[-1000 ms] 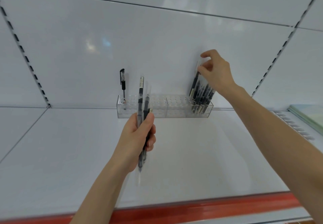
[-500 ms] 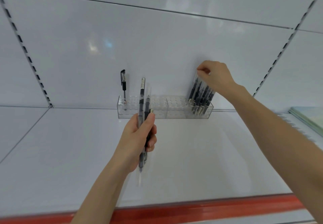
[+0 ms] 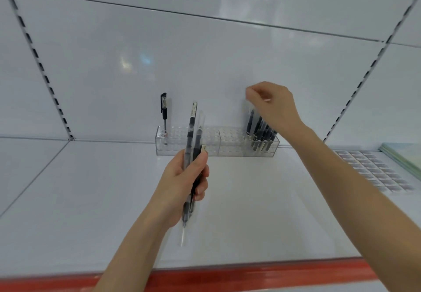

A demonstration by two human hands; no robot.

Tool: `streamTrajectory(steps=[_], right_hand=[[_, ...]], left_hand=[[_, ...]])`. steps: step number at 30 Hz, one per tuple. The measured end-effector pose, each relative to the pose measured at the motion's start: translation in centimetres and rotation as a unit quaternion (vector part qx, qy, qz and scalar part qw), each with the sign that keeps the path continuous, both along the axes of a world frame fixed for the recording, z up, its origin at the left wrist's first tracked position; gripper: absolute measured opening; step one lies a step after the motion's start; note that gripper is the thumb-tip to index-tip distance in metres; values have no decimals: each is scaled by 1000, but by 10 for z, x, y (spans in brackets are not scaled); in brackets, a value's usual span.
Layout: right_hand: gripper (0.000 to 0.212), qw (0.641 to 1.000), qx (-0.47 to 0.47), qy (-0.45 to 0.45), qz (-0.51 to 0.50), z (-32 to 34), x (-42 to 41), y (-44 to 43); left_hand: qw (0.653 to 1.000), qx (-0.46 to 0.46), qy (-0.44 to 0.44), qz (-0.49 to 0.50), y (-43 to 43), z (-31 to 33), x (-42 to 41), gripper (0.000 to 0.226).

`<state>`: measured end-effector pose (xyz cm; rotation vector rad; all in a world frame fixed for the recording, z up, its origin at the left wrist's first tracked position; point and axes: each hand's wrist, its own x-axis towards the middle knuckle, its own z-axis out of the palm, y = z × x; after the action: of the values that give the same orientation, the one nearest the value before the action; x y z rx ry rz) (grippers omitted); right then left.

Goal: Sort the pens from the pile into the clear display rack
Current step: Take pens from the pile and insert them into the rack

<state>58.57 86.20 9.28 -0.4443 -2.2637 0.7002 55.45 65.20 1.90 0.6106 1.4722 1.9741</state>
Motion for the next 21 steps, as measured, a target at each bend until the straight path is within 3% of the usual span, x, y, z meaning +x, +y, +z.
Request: streamTrajectory(steps=[3,6,10,16,21], right_hand=[[23,972,-202,-69,102,2,0,-35],[31,944,-278,-103,148,-1,-6,-53],[8,925,-341,-42,164,2,-10,-59],[7,894,-414,71,155,15,-7,-49],[11,820,-521,163,170,15,5,-43]], left_hand=[[999,-4,21,-33,1,2,2,17],[997,-19,47,-59,0,4,7,15],[996,-27,72,-51,-4,4,6,17],[998,-23,61,-20,-10,2,1,23],[987,83,3,138,-9,2,-2,26]])
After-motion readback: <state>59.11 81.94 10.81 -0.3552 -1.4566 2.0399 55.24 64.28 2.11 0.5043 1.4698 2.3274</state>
